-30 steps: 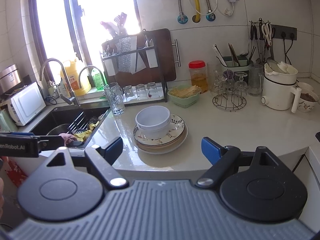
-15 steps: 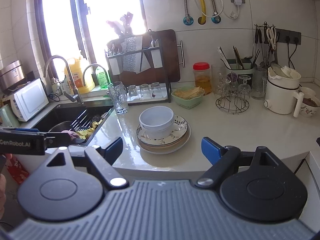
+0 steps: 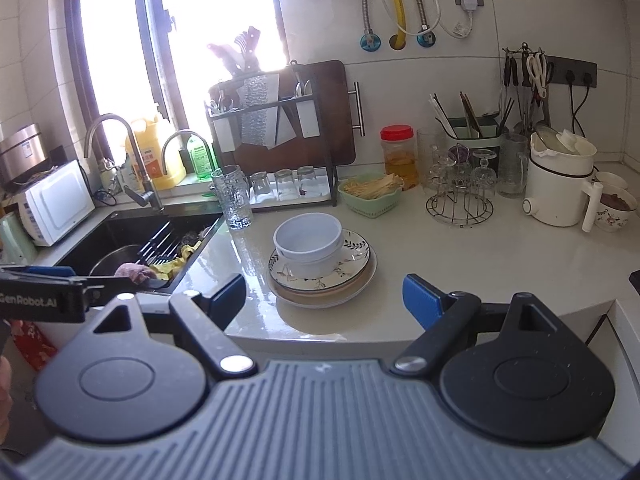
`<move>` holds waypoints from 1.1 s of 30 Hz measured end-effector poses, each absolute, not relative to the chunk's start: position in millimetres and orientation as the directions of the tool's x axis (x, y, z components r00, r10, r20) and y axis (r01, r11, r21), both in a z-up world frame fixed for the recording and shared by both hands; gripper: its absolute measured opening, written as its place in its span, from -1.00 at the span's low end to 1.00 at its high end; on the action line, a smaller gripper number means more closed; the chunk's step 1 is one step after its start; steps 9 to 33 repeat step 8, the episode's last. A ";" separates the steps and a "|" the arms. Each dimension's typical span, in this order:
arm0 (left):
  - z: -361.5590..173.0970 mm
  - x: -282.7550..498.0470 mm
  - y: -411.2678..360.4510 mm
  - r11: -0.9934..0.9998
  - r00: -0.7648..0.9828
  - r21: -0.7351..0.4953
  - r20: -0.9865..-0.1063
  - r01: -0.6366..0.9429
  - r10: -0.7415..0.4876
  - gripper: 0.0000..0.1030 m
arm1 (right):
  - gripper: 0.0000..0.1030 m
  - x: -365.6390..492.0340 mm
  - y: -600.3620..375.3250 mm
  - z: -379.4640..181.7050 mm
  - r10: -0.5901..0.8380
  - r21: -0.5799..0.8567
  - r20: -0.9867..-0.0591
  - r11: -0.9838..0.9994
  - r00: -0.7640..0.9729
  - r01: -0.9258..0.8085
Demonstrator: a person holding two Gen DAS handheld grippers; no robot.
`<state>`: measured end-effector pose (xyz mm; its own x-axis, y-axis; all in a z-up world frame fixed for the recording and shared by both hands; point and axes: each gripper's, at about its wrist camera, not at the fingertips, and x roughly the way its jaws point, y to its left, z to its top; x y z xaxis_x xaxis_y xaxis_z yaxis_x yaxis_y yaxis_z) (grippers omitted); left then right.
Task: Organize plates and bowls
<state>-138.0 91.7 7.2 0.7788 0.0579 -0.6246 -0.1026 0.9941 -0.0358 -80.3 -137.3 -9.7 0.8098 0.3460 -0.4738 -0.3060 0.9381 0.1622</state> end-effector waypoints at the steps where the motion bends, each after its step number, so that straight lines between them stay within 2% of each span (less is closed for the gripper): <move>1: 7.2 -137.3 91.2 0.994 0.778 -0.036 -0.626 -0.100 0.056 0.92 | 0.69 -79.9 -138.4 -9.6 0.346 0.168 -0.472 0.938 0.811 -0.303; 33: 6.7 -136.8 90.3 0.994 0.777 -0.031 -0.627 -0.102 0.060 0.92 | 0.68 -78.6 -140.6 -10.4 0.342 0.178 -0.470 0.940 0.814 -0.292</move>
